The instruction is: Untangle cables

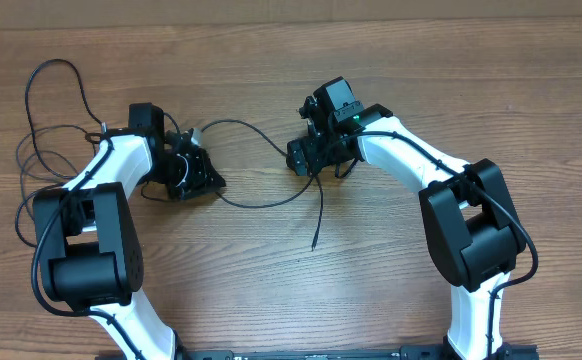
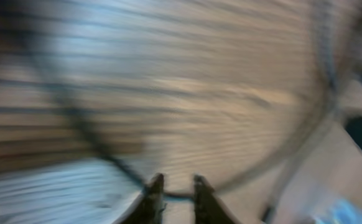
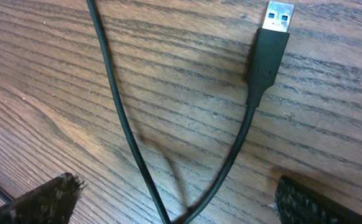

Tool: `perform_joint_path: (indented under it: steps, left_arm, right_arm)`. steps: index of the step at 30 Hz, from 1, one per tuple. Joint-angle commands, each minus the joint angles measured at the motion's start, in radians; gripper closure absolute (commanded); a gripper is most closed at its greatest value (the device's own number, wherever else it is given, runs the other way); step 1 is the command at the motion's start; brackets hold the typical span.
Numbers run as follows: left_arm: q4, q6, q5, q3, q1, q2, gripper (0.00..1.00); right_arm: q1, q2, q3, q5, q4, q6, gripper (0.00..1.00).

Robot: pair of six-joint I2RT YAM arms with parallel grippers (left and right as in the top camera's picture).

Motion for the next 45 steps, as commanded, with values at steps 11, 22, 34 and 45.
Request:
perform_joint_path:
  steps: [11, 22, 34, 45]
  left_arm:
    - [0.045, -0.177, -0.272, 0.011, -0.013, 0.012, 0.61]
    - [0.041, -0.179, -0.451, 0.011, -0.133, 0.013, 0.52]
    - [-0.014, -0.246, -0.523, 0.011, -0.192, 0.015, 0.49]
    - [-0.025, -0.245, -0.525, 0.011, -0.191, 0.087, 0.47]
  right_arm:
    - [0.005, 0.005, -0.008, -0.002, 0.01, 0.011, 0.0]
    - [0.005, 0.005, -0.008, -0.002, 0.009, 0.011, 0.0]
    - [0.005, 0.005, -0.008, -0.002, 0.009, 0.011, 0.0]
    - [0.005, 0.005, -0.008, -0.002, 0.01, 0.011, 0.0]
